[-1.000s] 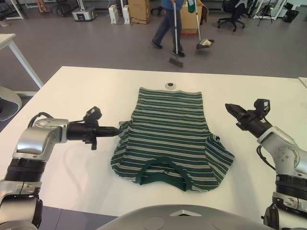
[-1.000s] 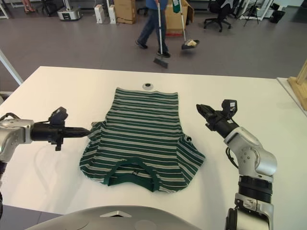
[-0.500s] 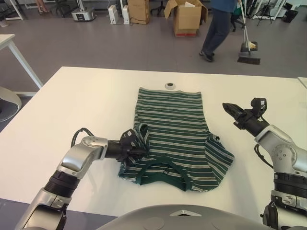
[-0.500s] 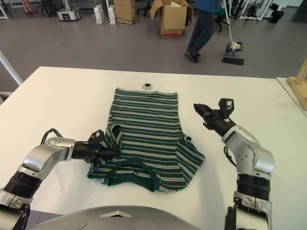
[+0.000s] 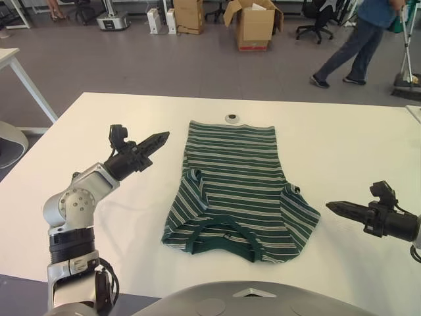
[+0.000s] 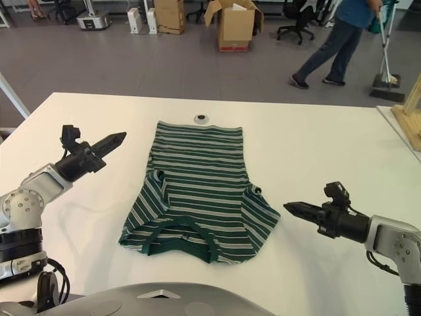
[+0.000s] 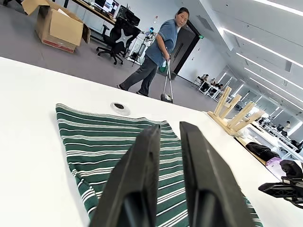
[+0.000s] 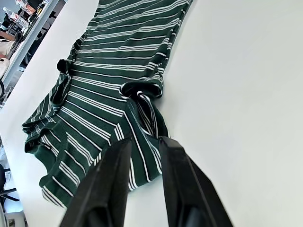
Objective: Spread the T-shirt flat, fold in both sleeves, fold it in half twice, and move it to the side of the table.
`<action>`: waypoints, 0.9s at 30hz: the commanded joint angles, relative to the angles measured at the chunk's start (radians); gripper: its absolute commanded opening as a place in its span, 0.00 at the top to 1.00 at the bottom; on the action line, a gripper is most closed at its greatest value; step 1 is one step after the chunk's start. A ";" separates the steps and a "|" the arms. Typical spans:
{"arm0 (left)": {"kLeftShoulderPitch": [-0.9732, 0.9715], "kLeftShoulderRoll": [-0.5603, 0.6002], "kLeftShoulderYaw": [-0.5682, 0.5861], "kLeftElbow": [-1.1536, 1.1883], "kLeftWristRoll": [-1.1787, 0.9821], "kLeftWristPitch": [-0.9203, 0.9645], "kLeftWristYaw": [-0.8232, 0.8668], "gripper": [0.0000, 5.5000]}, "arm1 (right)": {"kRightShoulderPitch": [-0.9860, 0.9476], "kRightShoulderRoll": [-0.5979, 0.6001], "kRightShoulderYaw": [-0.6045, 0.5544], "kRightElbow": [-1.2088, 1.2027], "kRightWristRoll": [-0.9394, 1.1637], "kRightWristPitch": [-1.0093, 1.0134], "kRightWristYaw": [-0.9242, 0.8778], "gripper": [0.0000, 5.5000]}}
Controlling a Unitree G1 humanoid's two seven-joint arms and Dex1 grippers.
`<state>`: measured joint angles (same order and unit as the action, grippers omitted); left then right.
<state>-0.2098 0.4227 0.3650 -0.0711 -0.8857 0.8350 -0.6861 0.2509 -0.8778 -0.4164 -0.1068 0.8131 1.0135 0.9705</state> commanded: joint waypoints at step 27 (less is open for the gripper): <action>0.008 -0.013 -0.044 0.021 0.033 -0.049 0.002 0.86 | -0.071 0.149 0.095 0.166 -0.152 -0.177 -0.164 1.00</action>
<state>-0.2064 0.4111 0.3314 -0.0434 -0.8598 0.7936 -0.6886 0.1900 -0.7337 -0.3144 0.0614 0.6681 0.8178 0.8345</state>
